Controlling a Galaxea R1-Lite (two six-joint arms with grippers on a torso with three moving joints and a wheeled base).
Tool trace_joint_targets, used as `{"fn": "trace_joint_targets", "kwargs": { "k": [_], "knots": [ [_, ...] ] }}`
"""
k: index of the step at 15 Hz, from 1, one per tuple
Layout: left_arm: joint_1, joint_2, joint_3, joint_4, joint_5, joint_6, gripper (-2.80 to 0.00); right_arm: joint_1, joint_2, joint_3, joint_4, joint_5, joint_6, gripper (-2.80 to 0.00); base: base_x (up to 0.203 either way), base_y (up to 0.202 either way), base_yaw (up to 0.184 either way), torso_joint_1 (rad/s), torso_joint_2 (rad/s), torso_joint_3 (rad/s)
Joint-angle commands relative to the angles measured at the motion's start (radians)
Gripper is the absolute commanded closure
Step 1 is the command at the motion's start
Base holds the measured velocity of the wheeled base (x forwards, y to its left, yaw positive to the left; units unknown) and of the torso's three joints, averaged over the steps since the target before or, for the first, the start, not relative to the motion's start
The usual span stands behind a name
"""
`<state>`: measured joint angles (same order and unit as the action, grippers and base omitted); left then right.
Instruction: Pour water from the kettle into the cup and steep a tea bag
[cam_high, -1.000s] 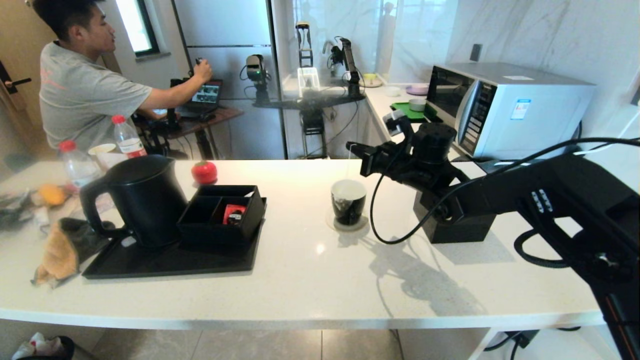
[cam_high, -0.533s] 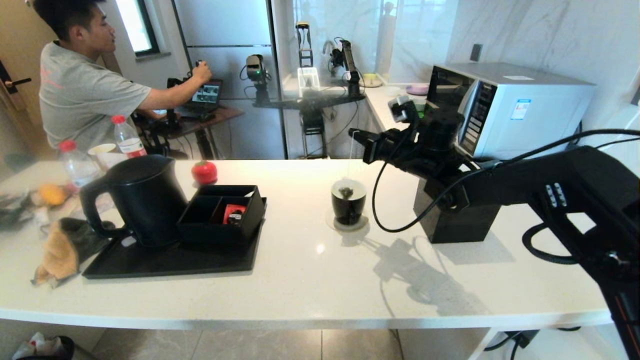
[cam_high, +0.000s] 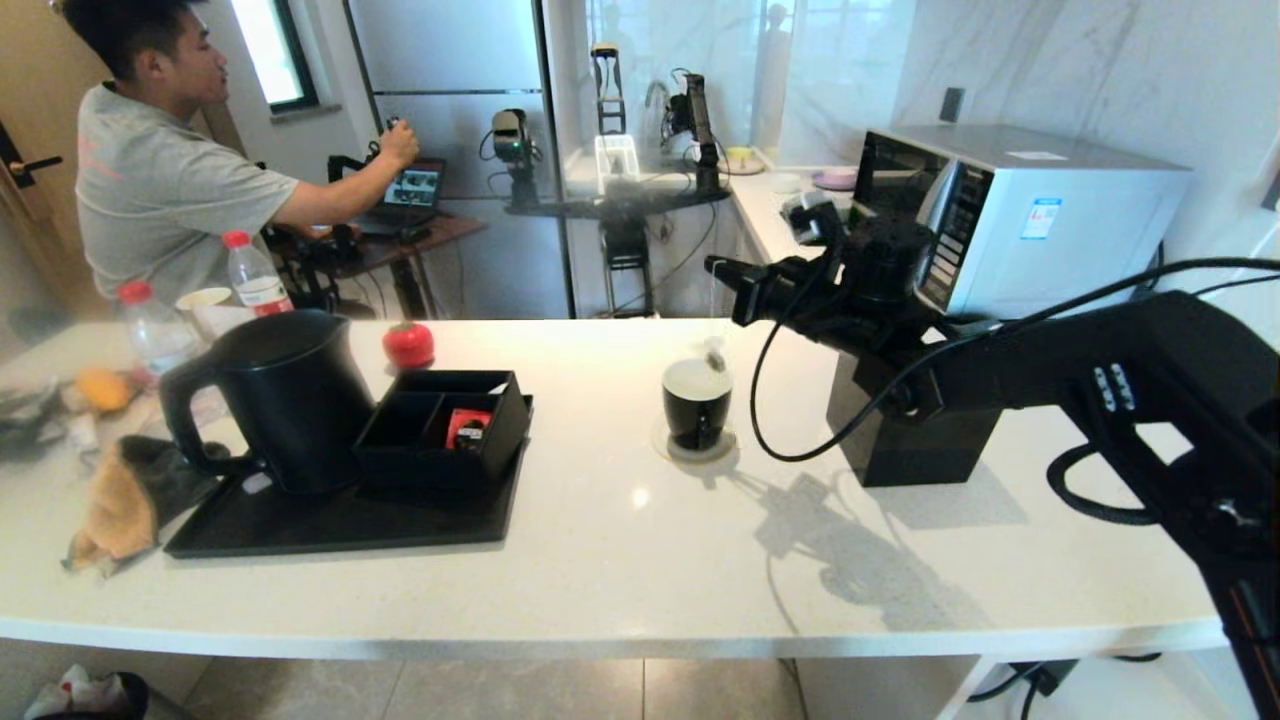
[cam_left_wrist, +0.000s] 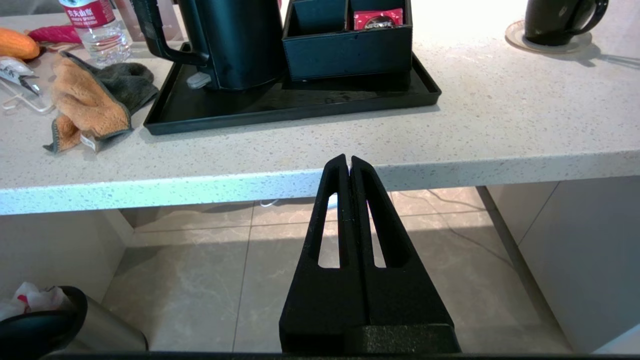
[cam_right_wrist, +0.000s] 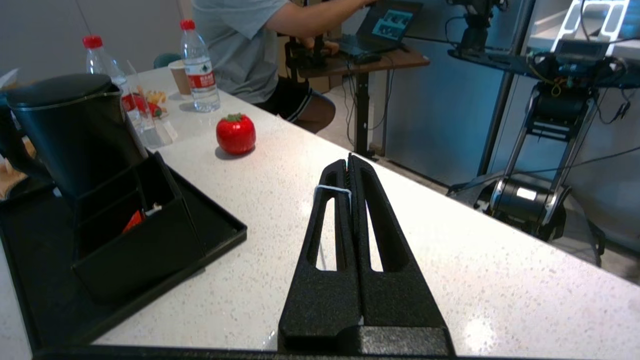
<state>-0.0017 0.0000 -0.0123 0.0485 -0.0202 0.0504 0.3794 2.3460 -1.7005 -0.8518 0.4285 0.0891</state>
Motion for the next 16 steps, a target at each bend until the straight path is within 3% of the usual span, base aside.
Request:
{"fn": "trace_joint_targets", "kwargs": {
  "k": [1,7,16],
  "knots": [
    [0.0,0.0,0.0,0.001,0.0,0.0,0.0,0.001,0.014,0.037,-0.021,0.003,0.0,0.0,0.0,0.0,0.0,0.0,0.0,0.0],
    [0.0,0.0,0.0,0.001,-0.001,0.0,0.0,0.002,0.039,0.067,-0.051,0.003,0.0,0.0,0.0,0.0,0.0,0.0,0.0,0.0],
    [0.0,0.0,0.0,-0.001,0.0,0.0,0.0,0.006,0.049,0.31,-0.213,0.003,-0.001,0.0,0.0,0.0,0.0,0.0,0.0,0.0]
  ]
}}
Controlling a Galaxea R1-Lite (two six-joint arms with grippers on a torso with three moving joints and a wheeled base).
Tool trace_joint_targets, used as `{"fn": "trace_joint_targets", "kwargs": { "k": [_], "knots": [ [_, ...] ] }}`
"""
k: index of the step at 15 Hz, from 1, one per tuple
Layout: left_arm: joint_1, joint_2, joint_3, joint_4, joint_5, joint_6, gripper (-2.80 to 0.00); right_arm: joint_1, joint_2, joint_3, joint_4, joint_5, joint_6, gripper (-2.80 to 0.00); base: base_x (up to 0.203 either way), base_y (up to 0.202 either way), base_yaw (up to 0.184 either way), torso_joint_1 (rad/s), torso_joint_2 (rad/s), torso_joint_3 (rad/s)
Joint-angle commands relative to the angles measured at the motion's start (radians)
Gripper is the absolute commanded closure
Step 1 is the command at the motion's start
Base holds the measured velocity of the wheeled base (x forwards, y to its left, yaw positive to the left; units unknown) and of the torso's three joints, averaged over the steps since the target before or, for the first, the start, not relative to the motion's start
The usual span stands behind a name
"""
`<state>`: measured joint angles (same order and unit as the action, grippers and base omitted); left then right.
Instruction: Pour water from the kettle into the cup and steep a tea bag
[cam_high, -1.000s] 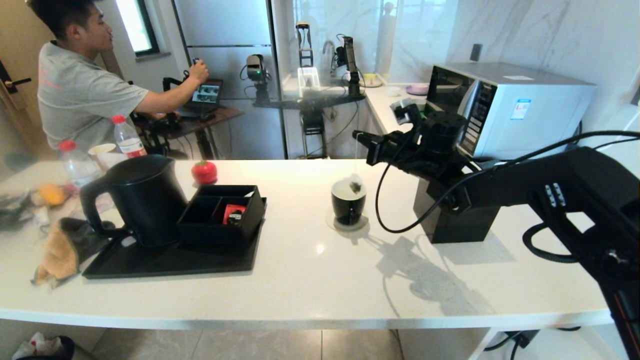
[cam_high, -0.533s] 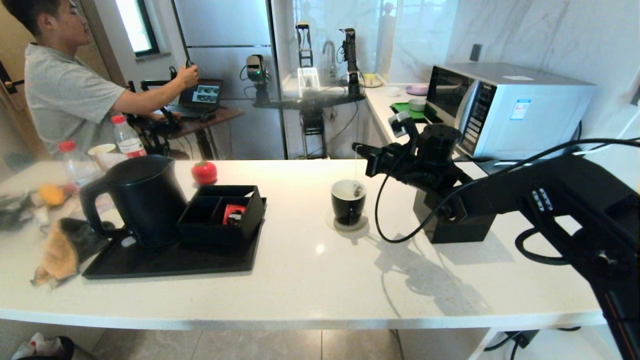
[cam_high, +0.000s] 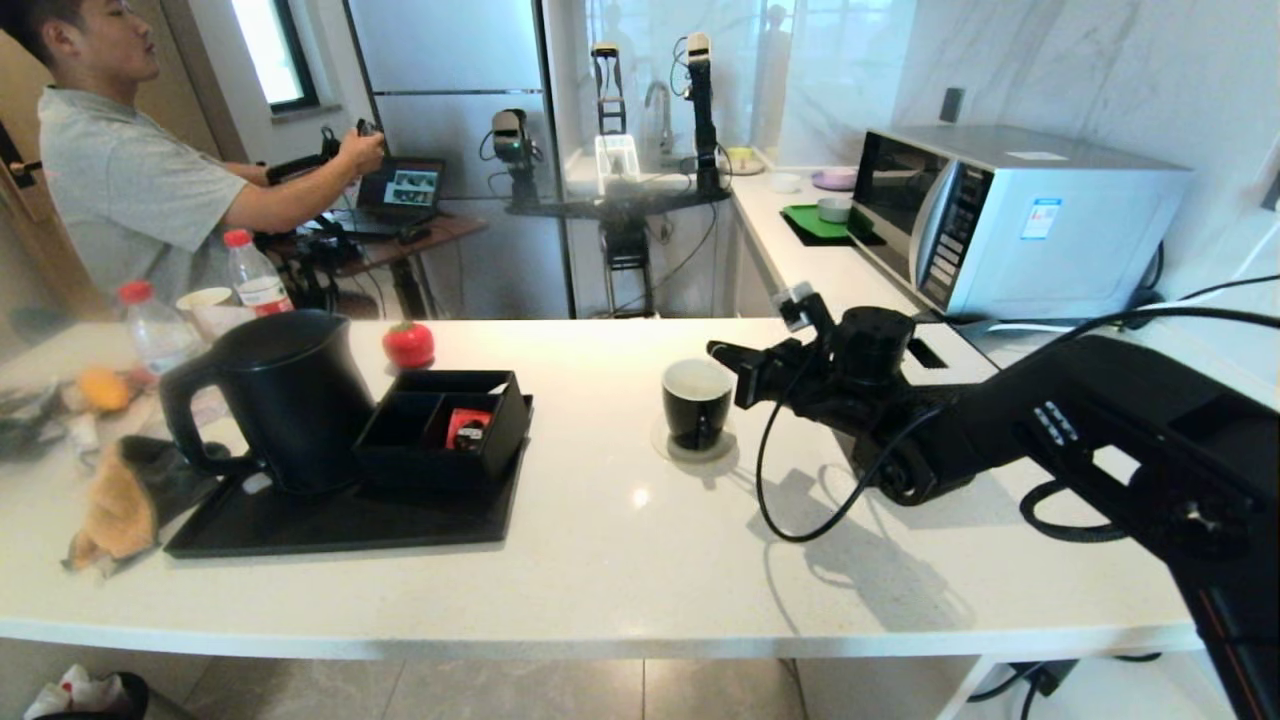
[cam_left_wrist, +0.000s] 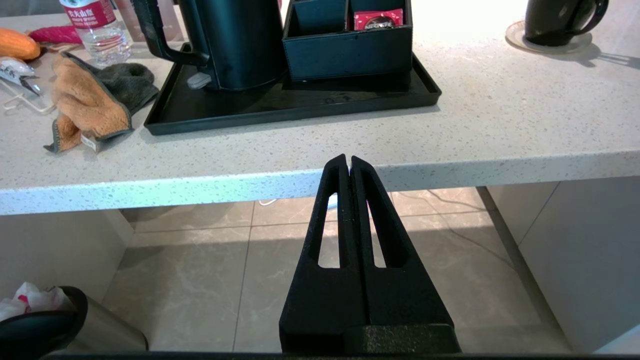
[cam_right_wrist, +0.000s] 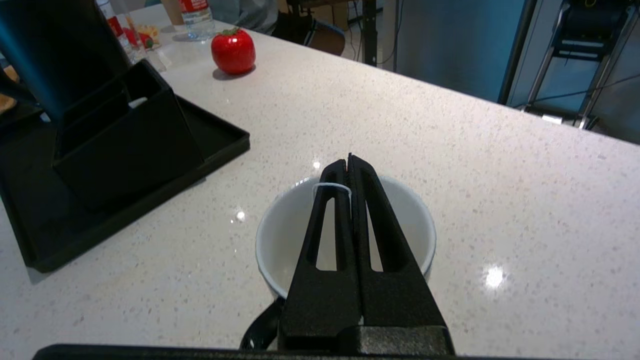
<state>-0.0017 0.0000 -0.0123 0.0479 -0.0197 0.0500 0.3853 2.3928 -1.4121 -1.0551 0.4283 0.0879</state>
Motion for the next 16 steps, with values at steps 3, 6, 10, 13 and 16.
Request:
{"fn": "trace_joint_targets", "kwargs": {
  "k": [3,6,10,13,16],
  "knots": [
    [0.0,0.0,0.0,0.0,0.0,0.001,0.0,0.0,-0.004,-0.001,-0.001,0.003,0.001,0.0,0.0,0.0,0.0,0.0,0.0,0.0],
    [0.0,0.0,0.0,0.001,0.0,0.001,0.0,-0.005,-0.018,-0.067,0.026,0.004,0.003,0.0,0.0,0.0,0.0,0.0,0.0,0.0],
    [0.0,0.0,0.0,0.001,0.0,0.001,0.0,-0.006,-0.035,-0.22,0.126,0.004,0.003,0.0,0.0,0.0,0.0,0.0,0.0,0.0],
    [0.0,0.0,0.0,0.001,0.0,0.001,0.0,-0.006,-0.038,-0.316,0.209,0.003,0.003,0.0,0.0,0.0,0.0,0.0,0.0,0.0],
    [0.0,0.0,0.0,0.001,0.0,0.001,0.0,-0.006,-0.035,-0.318,0.215,0.003,0.001,0.0,0.0,0.0,0.0,0.0,0.0,0.0]
  ]
}}
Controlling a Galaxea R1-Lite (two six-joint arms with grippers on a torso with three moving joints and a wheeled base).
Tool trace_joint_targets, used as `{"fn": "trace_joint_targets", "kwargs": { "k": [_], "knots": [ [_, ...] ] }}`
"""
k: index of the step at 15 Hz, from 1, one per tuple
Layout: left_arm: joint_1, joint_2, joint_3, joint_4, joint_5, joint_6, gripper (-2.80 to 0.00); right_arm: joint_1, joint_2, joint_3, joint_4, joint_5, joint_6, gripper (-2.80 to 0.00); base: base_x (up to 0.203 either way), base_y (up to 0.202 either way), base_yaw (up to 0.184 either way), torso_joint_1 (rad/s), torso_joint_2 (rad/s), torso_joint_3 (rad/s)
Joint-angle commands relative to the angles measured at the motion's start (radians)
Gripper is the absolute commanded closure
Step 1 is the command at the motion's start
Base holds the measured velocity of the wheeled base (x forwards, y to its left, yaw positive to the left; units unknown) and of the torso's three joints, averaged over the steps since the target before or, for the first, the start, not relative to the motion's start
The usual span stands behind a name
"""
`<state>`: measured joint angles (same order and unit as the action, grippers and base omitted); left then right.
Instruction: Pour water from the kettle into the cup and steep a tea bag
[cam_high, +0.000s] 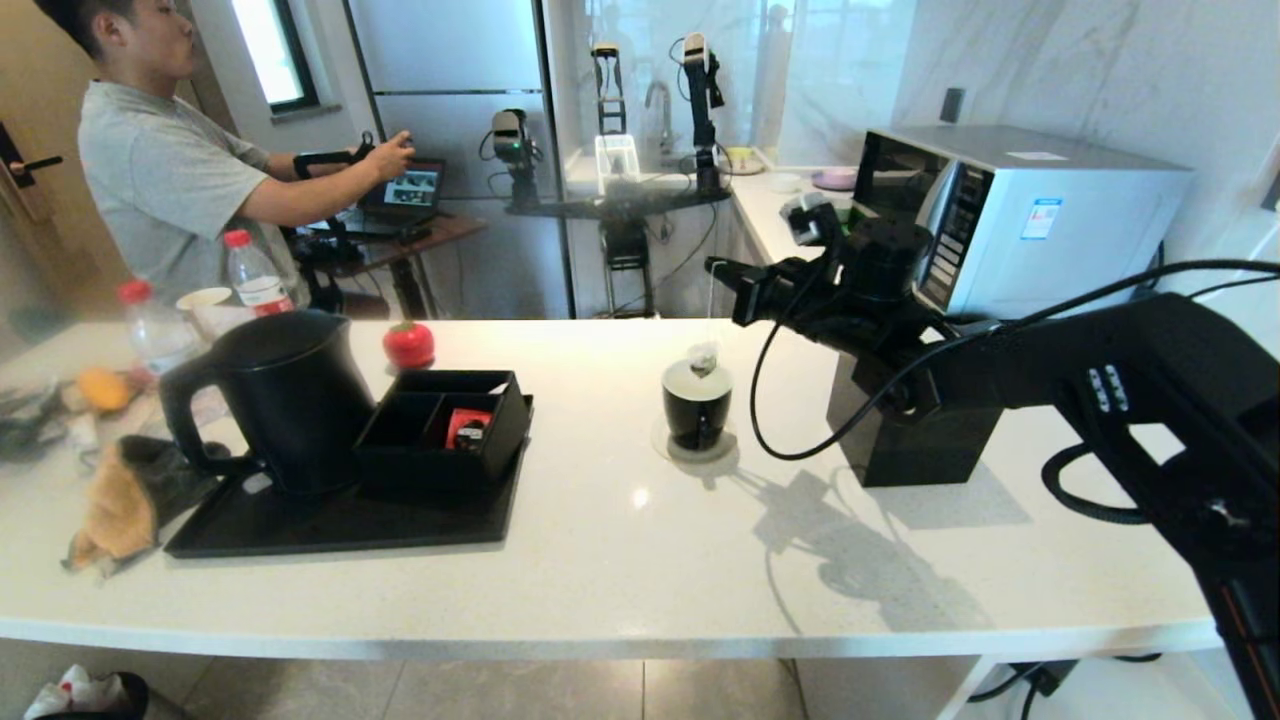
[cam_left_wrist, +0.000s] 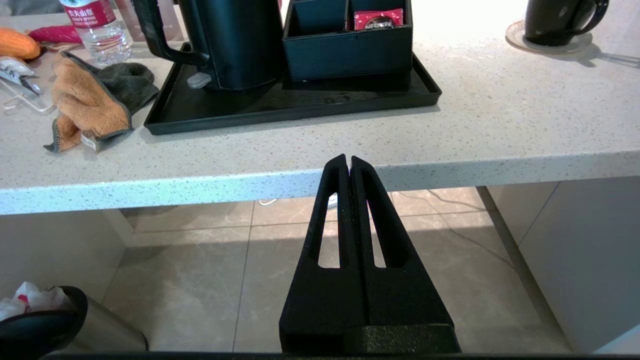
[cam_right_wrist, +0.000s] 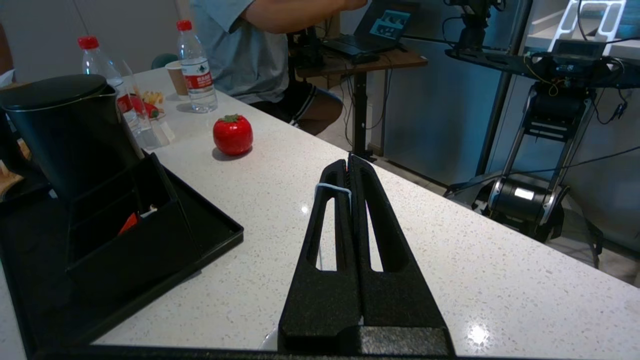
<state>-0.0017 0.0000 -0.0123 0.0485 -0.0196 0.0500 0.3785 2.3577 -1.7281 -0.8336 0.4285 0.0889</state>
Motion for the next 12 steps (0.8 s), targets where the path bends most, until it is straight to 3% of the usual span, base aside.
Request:
{"fn": "trace_joint_targets", "kwargs": {
  "k": [1,12],
  "knots": [
    [0.0,0.0,0.0,0.001,0.0,0.001,0.0,0.0,0.003,-0.001,-0.007,0.003,0.0,0.0,0.0,0.0,0.0,0.0,0.0,0.0],
    [0.0,0.0,0.0,0.0,0.0,0.001,0.0,0.005,0.031,0.282,-0.178,0.004,-0.061,0.0,0.0,0.0,0.0,0.0,0.0,0.0]
  ]
}}
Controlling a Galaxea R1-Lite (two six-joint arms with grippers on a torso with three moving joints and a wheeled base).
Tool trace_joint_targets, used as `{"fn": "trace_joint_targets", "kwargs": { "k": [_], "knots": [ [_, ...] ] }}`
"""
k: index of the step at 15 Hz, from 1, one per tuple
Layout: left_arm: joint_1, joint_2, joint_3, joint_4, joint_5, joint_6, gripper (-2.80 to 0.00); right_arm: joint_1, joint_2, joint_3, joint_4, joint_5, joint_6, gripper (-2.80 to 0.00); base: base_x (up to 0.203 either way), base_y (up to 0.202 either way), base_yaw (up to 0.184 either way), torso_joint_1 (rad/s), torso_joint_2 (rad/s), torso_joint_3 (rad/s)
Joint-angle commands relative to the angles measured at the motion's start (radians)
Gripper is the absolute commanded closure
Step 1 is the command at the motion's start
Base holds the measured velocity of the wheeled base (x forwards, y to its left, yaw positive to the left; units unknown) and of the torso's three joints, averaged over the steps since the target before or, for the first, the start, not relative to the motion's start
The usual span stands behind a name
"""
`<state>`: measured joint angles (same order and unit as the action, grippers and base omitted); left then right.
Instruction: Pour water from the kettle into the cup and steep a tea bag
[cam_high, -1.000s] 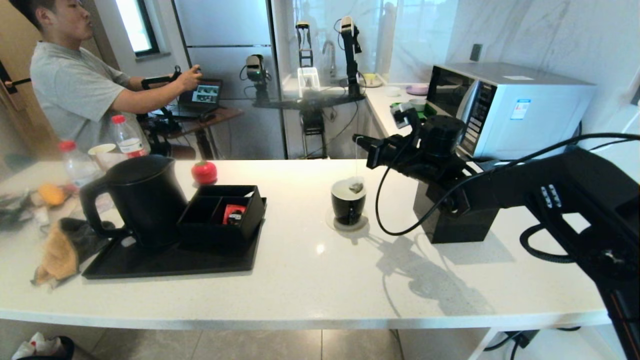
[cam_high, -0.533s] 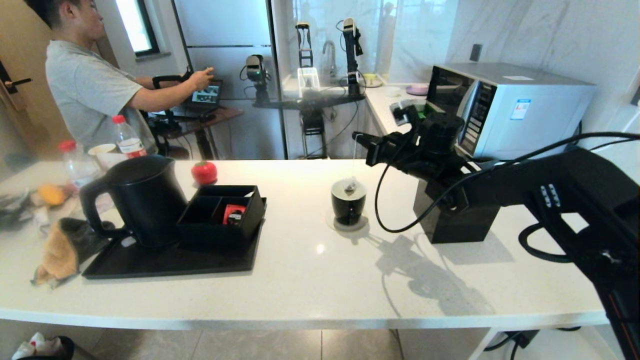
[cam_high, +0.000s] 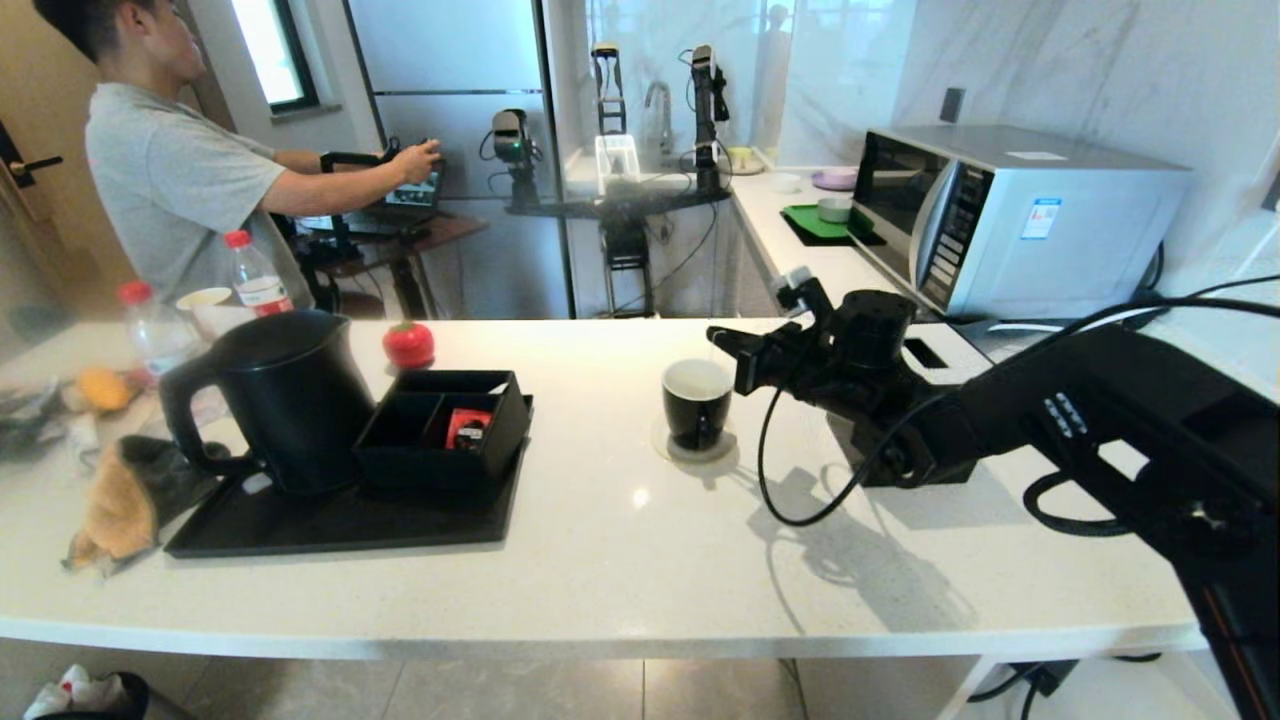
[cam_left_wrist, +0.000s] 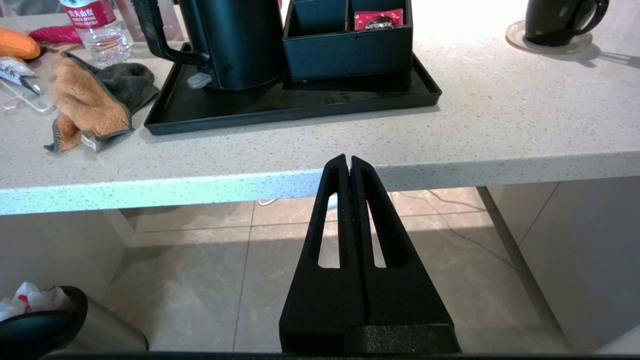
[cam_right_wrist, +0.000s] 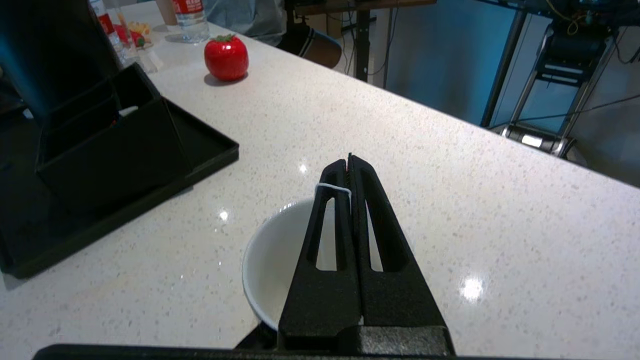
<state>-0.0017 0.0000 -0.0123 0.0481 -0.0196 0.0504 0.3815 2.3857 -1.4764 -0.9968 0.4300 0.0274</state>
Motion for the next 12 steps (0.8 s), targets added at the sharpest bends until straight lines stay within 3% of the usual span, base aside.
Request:
{"fn": "trace_joint_targets", "kwargs": {
  "k": [1,6,12],
  "knots": [
    [0.0,0.0,0.0,-0.001,0.0,0.0,0.0,0.0,0.003,0.031,-0.017,0.003,0.0,0.0,0.0,0.0,0.0,0.0,0.0,0.0],
    [0.0,0.0,0.0,0.0,0.0,0.0,0.0,0.0,-0.007,0.017,-0.014,0.003,0.002,0.0,0.0,0.0,0.0,0.0,0.0,0.0],
    [0.0,0.0,0.0,0.0,0.0,0.0,0.0,-0.002,-0.02,-0.106,0.03,0.003,0.005,0.0,0.0,0.0,0.0,0.0,0.0,0.0]
  ]
}}
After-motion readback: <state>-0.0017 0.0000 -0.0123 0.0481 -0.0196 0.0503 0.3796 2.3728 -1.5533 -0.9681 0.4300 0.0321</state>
